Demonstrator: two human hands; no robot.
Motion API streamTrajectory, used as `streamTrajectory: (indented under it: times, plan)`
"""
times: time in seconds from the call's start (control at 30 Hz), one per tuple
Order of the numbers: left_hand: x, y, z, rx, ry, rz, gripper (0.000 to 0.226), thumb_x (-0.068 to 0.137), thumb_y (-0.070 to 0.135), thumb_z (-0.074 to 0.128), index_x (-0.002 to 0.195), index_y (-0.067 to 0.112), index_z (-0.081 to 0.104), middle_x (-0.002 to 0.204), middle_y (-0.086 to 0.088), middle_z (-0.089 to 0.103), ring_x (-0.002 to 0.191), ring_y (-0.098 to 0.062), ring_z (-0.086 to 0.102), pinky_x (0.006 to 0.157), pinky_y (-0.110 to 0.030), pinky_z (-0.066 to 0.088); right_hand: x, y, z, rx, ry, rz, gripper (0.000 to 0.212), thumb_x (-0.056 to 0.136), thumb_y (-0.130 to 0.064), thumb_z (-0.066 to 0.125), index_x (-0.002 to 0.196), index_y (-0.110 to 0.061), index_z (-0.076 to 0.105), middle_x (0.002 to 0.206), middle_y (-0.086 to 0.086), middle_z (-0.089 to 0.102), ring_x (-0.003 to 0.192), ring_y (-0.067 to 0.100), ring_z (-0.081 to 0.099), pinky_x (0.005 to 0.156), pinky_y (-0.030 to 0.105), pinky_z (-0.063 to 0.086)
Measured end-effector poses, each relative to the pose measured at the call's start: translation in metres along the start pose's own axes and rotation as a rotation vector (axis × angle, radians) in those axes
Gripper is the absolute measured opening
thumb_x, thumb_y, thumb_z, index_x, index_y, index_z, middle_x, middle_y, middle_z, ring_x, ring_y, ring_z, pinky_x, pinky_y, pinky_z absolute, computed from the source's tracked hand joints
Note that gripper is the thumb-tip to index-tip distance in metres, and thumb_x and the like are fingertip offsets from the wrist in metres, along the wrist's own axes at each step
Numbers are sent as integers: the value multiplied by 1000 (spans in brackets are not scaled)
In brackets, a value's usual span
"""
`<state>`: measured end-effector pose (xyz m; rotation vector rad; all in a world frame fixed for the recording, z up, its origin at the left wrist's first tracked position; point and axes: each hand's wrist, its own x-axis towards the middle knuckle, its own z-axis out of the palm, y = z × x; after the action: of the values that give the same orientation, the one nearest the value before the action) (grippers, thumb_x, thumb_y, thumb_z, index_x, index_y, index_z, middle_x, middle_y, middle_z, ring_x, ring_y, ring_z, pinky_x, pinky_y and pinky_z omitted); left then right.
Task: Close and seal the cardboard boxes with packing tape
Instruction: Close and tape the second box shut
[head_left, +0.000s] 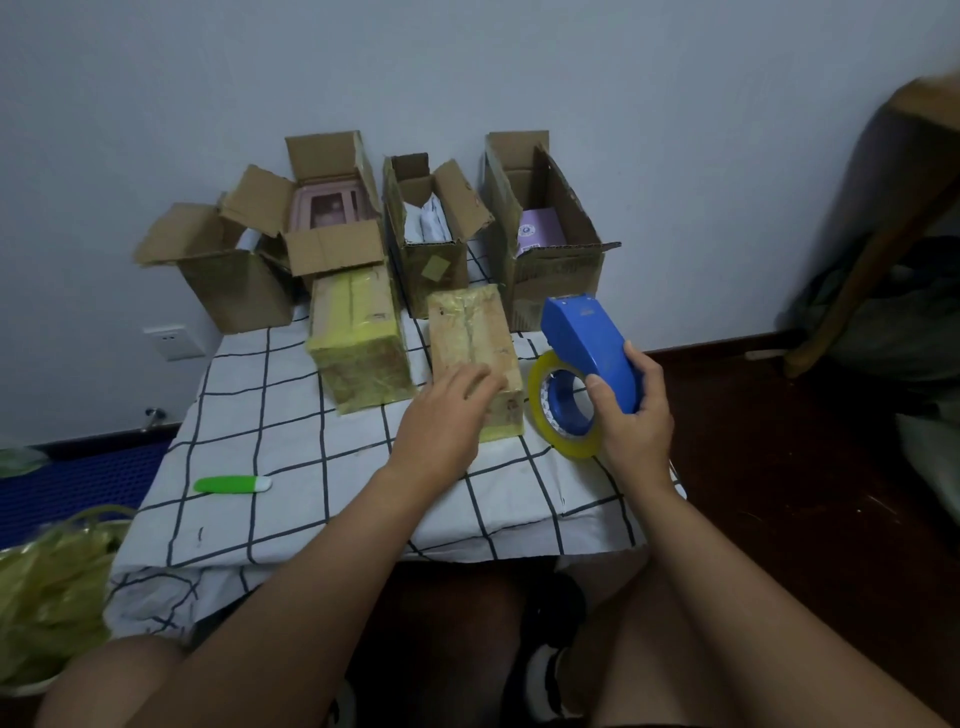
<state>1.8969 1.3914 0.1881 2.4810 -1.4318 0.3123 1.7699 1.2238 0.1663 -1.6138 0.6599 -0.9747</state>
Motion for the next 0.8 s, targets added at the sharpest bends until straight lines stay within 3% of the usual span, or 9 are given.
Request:
streamTrajectory:
  times: [0.07, 0.23, 0.37, 0.53, 0.8]
  plan:
    - [-7, 3, -6, -21, 18, -10, 45, 83, 1, 71, 125, 13, 60, 132, -9, 59, 124, -33, 53, 87, -50, 54, -2, -6, 2, 24, 7, 19, 47, 89, -26, 72, 129, -40, 50, 128, -13, 53, 118, 9, 54, 93, 25, 49]
    - [-42, 20, -45, -61, 63, 33, 40, 90, 16, 67, 129, 18, 58, 137, -2, 57, 127, -26, 53, 81, -41, 55, -1, -29, -2, 117, 109, 68, 46, 87, -29, 75, 130, -30, 58, 127, -8, 58, 118, 13, 57, 96, 31, 52]
    - [-83, 21, -94, -92, -67, 15, 45, 98, 30, 53, 142, 31, 41, 146, 11, 44, 129, -14, 42, 87, -35, 47, -3, -62, 8, 188, 124, 40, 45, 85, -29, 74, 128, -29, 60, 118, -16, 59, 114, 8, 58, 100, 34, 52]
    - [-134, 11, -159, -87, -146, -51, 47, 97, 37, 55, 141, 40, 37, 141, 14, 46, 124, -13, 47, 92, -33, 43, -17, -103, 32, 248, 80, -17, 48, 84, -31, 73, 130, -25, 61, 127, -5, 60, 116, 13, 59, 100, 36, 53]
    - [-191, -38, -211, -8, -94, -243, 45, 96, 36, 57, 138, 37, 42, 138, 14, 49, 118, -10, 50, 84, -27, 41, -52, -144, 70, 326, -44, -61, 48, 87, -28, 72, 133, -27, 58, 125, -12, 56, 113, 8, 58, 92, 26, 53]
